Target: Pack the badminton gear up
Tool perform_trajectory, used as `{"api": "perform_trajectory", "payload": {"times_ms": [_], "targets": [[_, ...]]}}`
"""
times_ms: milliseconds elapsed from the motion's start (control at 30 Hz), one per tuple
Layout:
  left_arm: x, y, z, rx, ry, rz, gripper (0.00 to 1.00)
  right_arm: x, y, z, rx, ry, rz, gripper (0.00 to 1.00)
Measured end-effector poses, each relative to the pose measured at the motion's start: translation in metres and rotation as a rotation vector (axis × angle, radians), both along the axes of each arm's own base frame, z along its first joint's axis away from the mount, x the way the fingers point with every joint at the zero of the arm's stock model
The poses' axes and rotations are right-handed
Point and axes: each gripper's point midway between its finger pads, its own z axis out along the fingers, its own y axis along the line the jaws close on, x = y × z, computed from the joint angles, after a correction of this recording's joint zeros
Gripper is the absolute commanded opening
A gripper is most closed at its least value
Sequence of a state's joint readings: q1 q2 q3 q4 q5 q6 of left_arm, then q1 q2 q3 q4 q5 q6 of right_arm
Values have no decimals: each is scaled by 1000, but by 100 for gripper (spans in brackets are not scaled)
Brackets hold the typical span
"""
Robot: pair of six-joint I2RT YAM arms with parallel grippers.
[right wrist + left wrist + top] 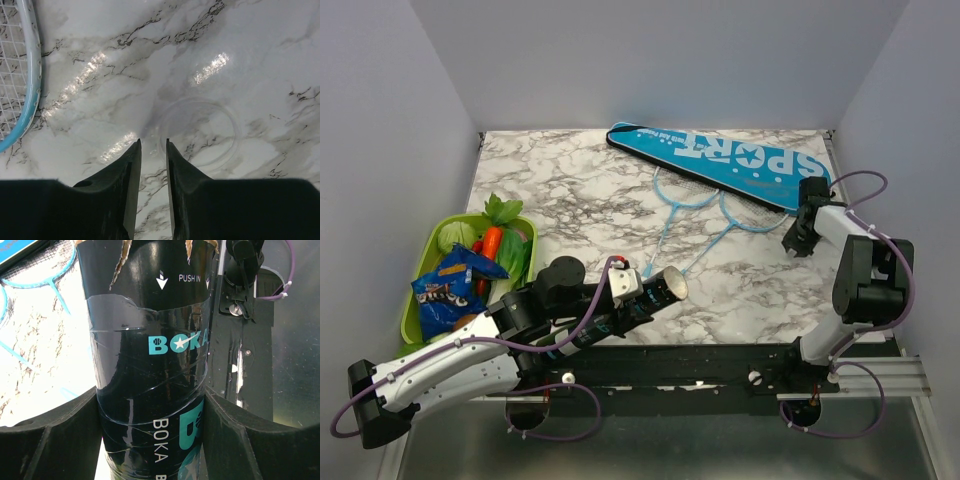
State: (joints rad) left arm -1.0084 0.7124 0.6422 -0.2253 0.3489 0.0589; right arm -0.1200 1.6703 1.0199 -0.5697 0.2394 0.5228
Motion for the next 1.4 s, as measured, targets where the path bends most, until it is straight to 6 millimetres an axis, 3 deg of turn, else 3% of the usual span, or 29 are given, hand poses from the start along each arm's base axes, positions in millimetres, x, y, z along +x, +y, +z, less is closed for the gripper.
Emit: {"api": "perform_trajectory", "payload": {"times_ms": [200, 467, 800, 967, 1100, 1400], "targets": [[0, 0, 0, 0, 0, 0, 16, -3, 1, -11, 6, 33, 1, 30], [0, 0, 0, 0, 0, 0, 17, -2, 1, -11, 9, 29, 2, 1], [0, 0, 0, 0, 0, 0, 17, -5, 14, -1, 70, -12, 28, 1], [0, -1, -3, 10, 5, -3, 16, -4, 33, 41, 141, -149, 106, 1], [-1, -4, -9, 29, 18, -13, 16, -10, 66, 85, 247, -287, 231, 1], [-15, -15, -19, 44, 65, -110, 15, -66, 150, 181, 469, -535, 596, 1]]}}
